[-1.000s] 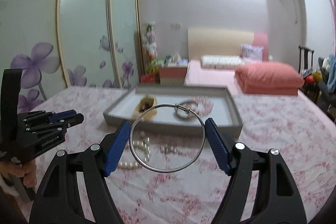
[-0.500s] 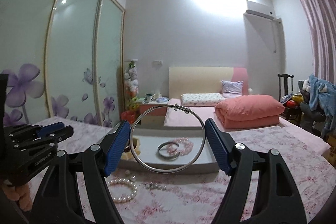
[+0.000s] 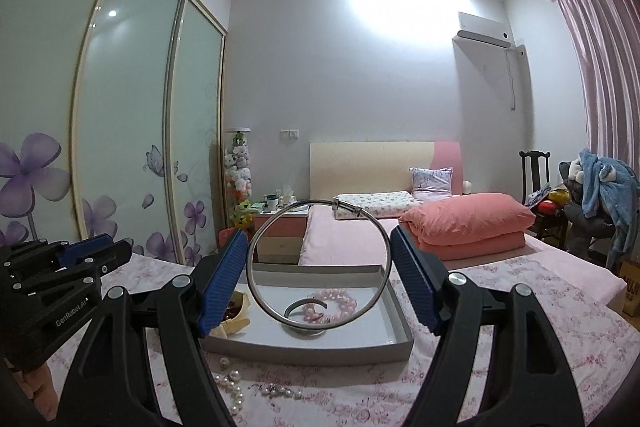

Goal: Organize jewelry
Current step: 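Carry the ring into the watch with the left tool while the right tool drops the bangle in the tray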

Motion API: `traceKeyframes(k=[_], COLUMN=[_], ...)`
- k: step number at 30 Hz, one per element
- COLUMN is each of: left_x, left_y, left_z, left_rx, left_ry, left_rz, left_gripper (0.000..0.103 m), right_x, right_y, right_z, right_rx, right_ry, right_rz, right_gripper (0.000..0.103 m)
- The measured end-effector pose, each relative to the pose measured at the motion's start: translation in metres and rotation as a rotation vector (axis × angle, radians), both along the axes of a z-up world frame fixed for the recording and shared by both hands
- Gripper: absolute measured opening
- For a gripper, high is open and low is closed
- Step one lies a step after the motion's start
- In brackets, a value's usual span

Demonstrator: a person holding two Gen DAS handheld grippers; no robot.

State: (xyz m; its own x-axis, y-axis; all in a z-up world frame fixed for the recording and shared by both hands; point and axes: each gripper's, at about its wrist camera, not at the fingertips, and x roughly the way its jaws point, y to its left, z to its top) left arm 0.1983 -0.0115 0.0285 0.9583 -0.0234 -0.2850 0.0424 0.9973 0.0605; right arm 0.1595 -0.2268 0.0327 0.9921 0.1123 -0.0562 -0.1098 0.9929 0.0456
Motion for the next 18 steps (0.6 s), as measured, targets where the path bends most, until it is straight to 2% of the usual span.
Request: traceKeyframes(k=[10,18], left_x=[0.037,0.082], left_y=[-0.003,-0.01], left_z=[-0.009,-0.017], left_rx=[-0.013,-0.014], left_ry=[0.027,0.056], left_rz=[0.015,0.016], left_gripper=[0.022,0.022], right_x=[0.04,0.081], right_y=[-0.007,-0.002], right_z=[-0.003,-0.013], right_rx=[0.023,0.008], right_ry=[0.05,0.09], right_rz=[-0.02,-0.026], right_gripper=[0.073,0.073])
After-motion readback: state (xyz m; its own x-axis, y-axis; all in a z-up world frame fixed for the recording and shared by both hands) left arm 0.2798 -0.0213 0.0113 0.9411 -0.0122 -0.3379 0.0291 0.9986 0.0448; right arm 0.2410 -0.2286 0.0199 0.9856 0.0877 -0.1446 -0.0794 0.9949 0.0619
